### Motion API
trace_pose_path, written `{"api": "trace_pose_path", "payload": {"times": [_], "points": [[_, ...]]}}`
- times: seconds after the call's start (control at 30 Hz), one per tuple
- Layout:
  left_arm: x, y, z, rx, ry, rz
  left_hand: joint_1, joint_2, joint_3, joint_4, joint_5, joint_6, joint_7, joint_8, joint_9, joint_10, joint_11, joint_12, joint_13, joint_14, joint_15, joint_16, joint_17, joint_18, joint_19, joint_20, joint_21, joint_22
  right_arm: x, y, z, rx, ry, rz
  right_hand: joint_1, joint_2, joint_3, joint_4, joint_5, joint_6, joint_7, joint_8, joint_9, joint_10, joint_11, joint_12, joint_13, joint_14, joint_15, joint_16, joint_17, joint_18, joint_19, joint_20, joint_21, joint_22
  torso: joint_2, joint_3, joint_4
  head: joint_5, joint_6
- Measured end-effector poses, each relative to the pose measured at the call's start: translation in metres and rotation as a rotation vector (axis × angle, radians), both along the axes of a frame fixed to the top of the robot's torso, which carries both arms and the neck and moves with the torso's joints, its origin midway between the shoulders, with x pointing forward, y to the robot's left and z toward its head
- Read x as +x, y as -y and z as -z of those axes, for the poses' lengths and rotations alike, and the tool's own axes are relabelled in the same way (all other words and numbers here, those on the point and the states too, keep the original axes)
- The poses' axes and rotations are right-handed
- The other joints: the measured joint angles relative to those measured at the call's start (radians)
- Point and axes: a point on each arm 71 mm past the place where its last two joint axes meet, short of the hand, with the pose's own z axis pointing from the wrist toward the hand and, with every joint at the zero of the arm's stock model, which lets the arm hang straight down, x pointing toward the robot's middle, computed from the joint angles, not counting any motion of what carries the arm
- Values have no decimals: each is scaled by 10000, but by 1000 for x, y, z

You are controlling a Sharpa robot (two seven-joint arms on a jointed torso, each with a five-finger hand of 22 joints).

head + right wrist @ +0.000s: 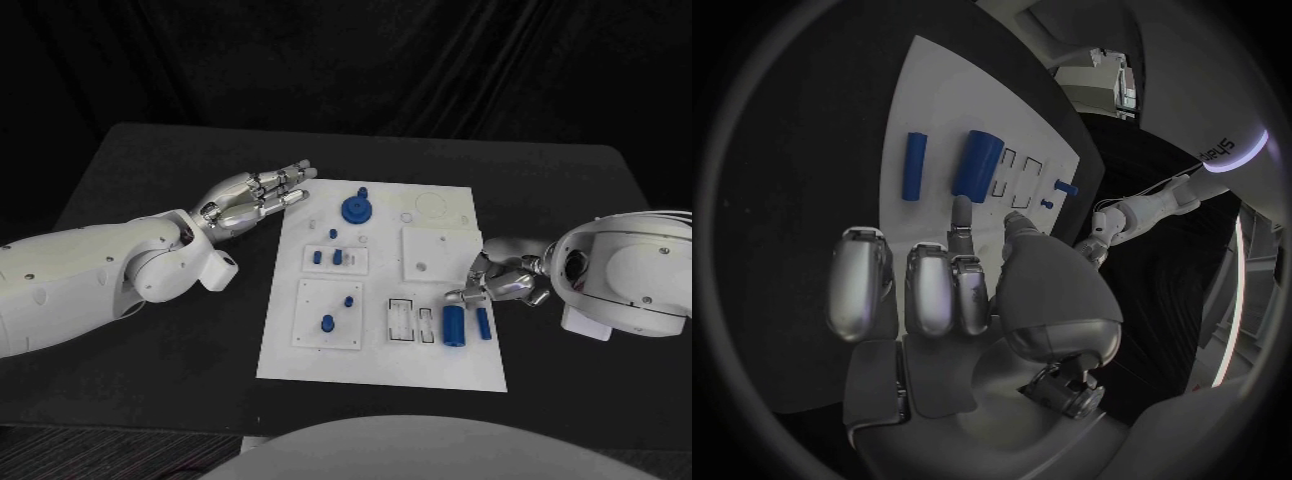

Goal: Assemble the parts on the task board

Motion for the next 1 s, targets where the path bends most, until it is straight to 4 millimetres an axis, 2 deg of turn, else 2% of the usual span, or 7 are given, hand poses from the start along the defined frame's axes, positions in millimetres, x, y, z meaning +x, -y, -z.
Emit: {"api": "trace_pose_path", "payload": {"times": [0.23, 0.33, 0.47, 0.67, 0.8, 0.9, 1.0], "points": [[0, 0, 0, 10, -17, 7, 0, 0, 0, 0, 0, 0, 0, 0, 0, 0, 0, 27, -1, 0, 0, 0, 1, 0, -21, 21, 0, 0, -12, -2, -3, -515, 549, -338, -188, 6, -16, 16, -19, -998, -93, 1427, 2460, -2, -72, 39, -1, 1, -70, 0, -33, 0, -33, -32, 123, -1, -4, -5, 0, -52, 0], [0, 0, 0, 23, -28, 2, 0, 0, 0, 0, 0, 0, 0, 0, -1, 0, -1, 27, -1, 0, 0, 0, 2, 0, -21, 21, 0, 0, -15, -3, -3, -702, 742, -442, -403, -40, -43, 43, -279, -1398, -135, 1998, 3472, -1, -143, 39, -1, 1, -70, 0, -92, 1, 2, -67, 123, -1, -4, -5, -1, -81, 0], [0, 0, 0, 35, -43, 6, 0, 0, 0, 0, 0, 35, 35, 0, 5, 33, 32, 27, 9, 0, 0, 0, 3, 0, 17, 58, 0, 0, -17, -4, 1, -895, 856, -537, -651, -60, -43, 43, -677, -1717, -173, 2475, 4353, -1, -142, 39, -2, -29, -100, -1, -142, 0, -34, -104, 123, -2, -6, -5, -2, -95, 0], [0, 0, 1, 50, -63, 7, 0, 0, 0, 0, 0, 35, 35, 0, 8, 33, 32, 27, 8, 0, 0, 0, 5, -1, -19, 93, 0, 1, -21, -4, 7, -1099, 901, -646, -886, -92, -43, 43, -1150, -1849, -178, 2819, 5046, 0, -214, 39, -3, 6, -135, -2, -171, 1, -34, -104, 123, -2, -6, -2, -1, -87, 0], [1, -1, 1, 64, -77, 5, 0, 0, 0, 0, 0, 71, 71, 39, 8, 33, 32, 27, 8, 0, 0, 0, 6, -1, -19, 93, 0, 1, -23, -9, 11, -1132, 857, -806, -1116, -65, -42, 43, -1424, -1782, -244, 2819, 5139, 0, -214, 39, -3, 6, -135, -7, -202, 2, -34, -104, 160, -3, -5, 0, -1, -125, 0], [1, -1, 1, 69, -89, 16, 0, 0, 0, 0, 0, 71, 71, 39, 14, 33, 31, 27, 8, 0, 0, 0, 6, -1, -19, 93, 0, 1, -24, -13, 13, -1103, 852, -913, -1618, -8, 14, 100, -1972, -1313, -293, 2356, 4924, -1, -287, 39, -4, -1, -214, -57, -279, 2, -15, -195, 160, -3, -2, 0, -1, -128, 0], [1, 0, 1, 71, -106, 37, 0, 0, 0, 0, 0, 71, 71, 39, 17, 67, 65, 27, 7, 0, 0, 0, 7, -1, -19, 93, 0, 12, -24, -17, 15, -1053, 832, -972, -1733, 2, 14, 100, -2125, -1234, -244, 2065, 4699, -1, -286, 39, -4, -1, -213, -57, -320, 2, -15, -195, 160, -3, -1, 1, -1, -128, 0]]}}
